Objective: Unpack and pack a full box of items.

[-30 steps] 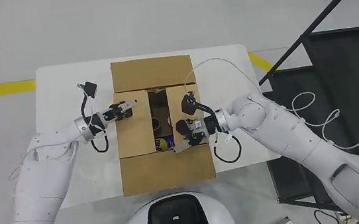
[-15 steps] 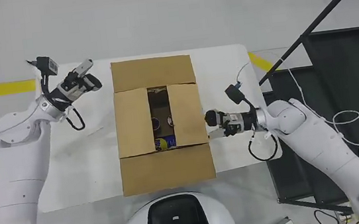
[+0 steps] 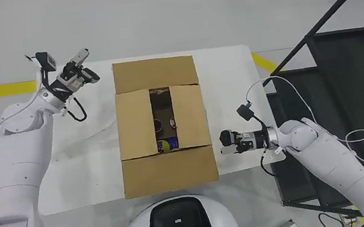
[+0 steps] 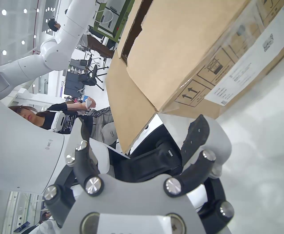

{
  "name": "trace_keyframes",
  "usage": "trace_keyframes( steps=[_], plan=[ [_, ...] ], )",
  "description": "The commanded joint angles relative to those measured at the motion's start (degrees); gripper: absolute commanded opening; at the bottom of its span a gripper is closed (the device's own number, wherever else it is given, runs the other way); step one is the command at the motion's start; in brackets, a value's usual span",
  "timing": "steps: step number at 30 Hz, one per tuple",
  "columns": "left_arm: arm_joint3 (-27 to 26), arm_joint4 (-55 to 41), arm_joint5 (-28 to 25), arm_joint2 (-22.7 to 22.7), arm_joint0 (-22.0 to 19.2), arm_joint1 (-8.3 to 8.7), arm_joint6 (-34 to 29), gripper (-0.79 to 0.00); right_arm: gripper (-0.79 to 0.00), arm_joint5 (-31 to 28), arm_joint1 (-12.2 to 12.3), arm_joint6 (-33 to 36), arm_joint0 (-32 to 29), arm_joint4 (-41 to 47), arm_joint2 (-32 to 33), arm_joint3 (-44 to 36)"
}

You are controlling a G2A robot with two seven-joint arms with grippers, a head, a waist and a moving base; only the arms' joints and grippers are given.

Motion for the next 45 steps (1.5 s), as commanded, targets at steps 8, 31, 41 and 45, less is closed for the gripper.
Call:
trace_keyframes(
  steps=[8, 31, 41, 45],
  plan=[
    [-0.1, 0.7, -0.1, 0.1, 0.1, 0.04, 0.5, 0.0, 0.0, 0.7, 0.0, -0.2, -0.2, 0.1, -0.1, 0.0],
    [18.4, 1.7, 0.9, 9.2, -8.8, -6.43, 5.8, 0.0, 0.0, 8.3, -1.3, 9.3, -3.5, 4.6, -9.3, -7.9],
    [23.5, 1.8, -1.4, 11.3, -12.1, -9.23, 6.8, 0.0, 0.0, 7.9, -0.1, 8.9, -2.3, 9.5, -11.3, -12.3],
    [25.0, 3.3, -1.3, 12.4, -13.1, -10.18, 7.5, 0.0, 0.0, 8.1, 0.7, 9.2, -2.3, 11.3, -12.3, -14.2]
  ],
)
